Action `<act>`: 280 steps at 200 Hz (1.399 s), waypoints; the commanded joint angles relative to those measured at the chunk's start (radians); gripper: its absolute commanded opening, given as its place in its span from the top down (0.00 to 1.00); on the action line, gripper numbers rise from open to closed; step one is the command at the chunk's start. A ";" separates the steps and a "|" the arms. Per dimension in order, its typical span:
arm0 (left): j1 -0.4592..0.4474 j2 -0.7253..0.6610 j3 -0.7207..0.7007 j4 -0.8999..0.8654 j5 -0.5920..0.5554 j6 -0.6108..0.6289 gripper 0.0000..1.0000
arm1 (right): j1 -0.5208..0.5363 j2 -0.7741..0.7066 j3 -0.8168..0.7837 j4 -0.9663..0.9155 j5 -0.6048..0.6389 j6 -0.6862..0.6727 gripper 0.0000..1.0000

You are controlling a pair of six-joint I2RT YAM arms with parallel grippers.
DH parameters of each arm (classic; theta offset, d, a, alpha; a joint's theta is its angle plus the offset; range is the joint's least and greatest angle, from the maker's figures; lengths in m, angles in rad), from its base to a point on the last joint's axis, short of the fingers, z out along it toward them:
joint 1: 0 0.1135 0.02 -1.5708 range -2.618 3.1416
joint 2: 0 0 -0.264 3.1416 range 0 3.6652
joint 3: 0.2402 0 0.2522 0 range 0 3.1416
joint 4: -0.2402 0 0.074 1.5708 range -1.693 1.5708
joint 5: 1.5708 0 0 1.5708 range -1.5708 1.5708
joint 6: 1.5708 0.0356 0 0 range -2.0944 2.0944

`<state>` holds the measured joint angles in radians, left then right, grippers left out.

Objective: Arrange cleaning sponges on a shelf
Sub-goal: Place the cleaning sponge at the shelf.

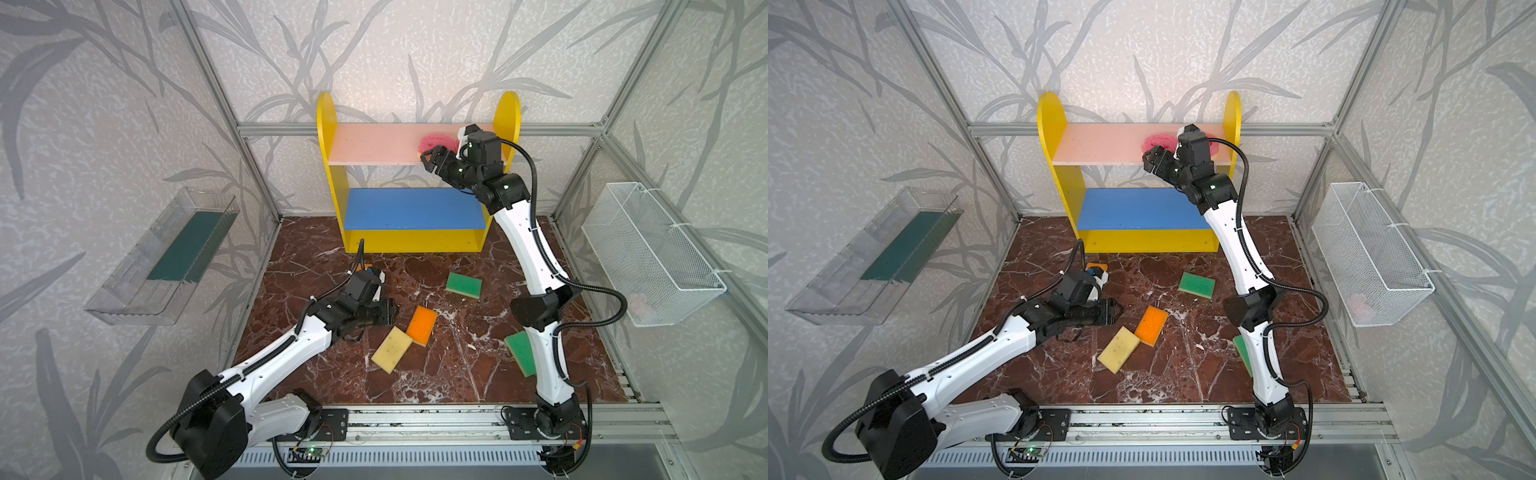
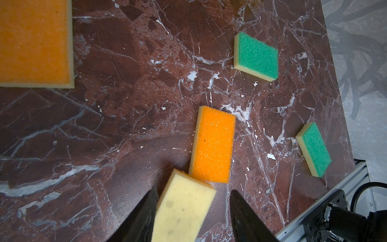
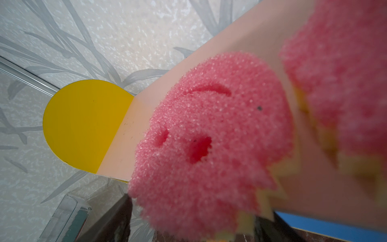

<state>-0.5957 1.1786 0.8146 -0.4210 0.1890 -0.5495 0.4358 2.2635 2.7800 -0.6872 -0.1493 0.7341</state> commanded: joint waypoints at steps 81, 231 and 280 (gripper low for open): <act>0.035 -0.044 0.078 -0.074 -0.017 0.020 0.26 | 0.011 -0.105 -0.068 0.031 -0.071 -0.162 0.09; 0.119 -0.043 0.098 -0.054 -0.023 0.048 0.14 | -0.008 -0.974 -1.262 0.115 -0.067 -0.324 0.07; 0.118 -0.095 -0.045 -0.033 -0.049 -0.003 0.15 | -0.052 -1.155 -1.646 0.147 -0.107 -0.277 0.07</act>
<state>-0.4812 1.1320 0.8341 -0.4568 0.1730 -0.5198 0.3885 1.1507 1.2404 -0.5713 -0.2340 0.4355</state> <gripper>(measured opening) 0.854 0.927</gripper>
